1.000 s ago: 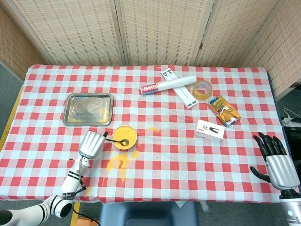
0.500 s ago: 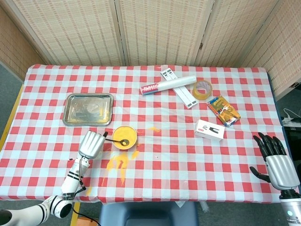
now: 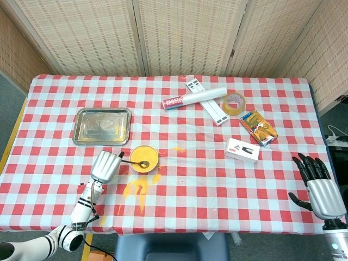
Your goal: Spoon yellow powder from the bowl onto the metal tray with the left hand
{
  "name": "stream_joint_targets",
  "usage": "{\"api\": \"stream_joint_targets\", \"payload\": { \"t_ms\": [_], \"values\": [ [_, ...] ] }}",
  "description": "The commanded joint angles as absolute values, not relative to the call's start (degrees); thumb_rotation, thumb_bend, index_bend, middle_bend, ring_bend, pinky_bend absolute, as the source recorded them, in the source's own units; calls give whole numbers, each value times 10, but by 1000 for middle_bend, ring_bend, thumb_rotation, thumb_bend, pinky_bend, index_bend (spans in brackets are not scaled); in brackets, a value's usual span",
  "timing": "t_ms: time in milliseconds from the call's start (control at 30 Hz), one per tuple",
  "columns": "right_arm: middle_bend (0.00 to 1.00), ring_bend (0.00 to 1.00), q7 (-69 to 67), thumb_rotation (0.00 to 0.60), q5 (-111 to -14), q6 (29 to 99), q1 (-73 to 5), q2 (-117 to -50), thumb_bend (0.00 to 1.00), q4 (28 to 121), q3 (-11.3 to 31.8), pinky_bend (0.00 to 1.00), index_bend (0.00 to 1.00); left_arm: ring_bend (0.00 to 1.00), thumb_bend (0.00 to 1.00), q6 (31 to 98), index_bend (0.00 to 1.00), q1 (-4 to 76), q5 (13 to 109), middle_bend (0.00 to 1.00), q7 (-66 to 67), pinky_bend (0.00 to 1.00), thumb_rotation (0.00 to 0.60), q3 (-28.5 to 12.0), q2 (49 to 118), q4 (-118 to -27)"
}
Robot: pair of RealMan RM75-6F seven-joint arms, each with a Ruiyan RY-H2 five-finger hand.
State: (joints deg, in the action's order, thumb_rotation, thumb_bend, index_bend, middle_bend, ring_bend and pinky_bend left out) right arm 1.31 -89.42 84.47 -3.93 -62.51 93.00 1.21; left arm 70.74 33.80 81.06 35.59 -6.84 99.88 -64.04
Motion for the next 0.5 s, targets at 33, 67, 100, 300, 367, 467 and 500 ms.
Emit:
{"api": "stream_joint_targets", "payload": {
  "t_ms": [33, 67, 100, 300, 367, 467, 500],
  "values": [
    [0, 0, 13, 600, -894, 845, -39, -625, 122, 930, 12, 0, 0, 1000, 465, 708, 519, 338, 811, 1000, 355, 1000, 600, -68, 999, -641],
    [0, 0, 13, 600, -895, 846, -39, -625, 122, 930, 12, 0, 0, 1000, 464, 708, 519, 338, 812, 1000, 355, 1000, 600, -68, 998, -641],
    [0, 0, 12, 600, -895, 846, -39, -625, 123, 930, 12, 0, 0, 1000, 464, 708, 519, 338, 812, 1000, 355, 1000, 600, -67, 998, -642],
    [0, 0, 12, 600, -895, 846, -38, -624, 123, 931, 12, 0, 0, 1000, 464, 710, 525, 337, 815, 1000, 355, 1000, 600, -66, 996, -647],
    [0, 0, 12, 600, -896, 847, -38, -624, 123, 931, 12, 0, 0, 1000, 464, 710, 523, 336, 814, 1000, 357, 1000, 600, -66, 995, -649],
    [0, 0, 11, 600, -896, 848, -38, -623, 123, 931, 11, 0, 0, 1000, 464, 709, 524, 336, 812, 1000, 357, 1000, 600, -66, 995, -651],
    [0, 0, 11, 600, -896, 848, -37, -623, 122, 931, 11, 0, 0, 1000, 464, 709, 525, 336, 813, 1000, 358, 1000, 600, -66, 995, -651]
  ]
}}
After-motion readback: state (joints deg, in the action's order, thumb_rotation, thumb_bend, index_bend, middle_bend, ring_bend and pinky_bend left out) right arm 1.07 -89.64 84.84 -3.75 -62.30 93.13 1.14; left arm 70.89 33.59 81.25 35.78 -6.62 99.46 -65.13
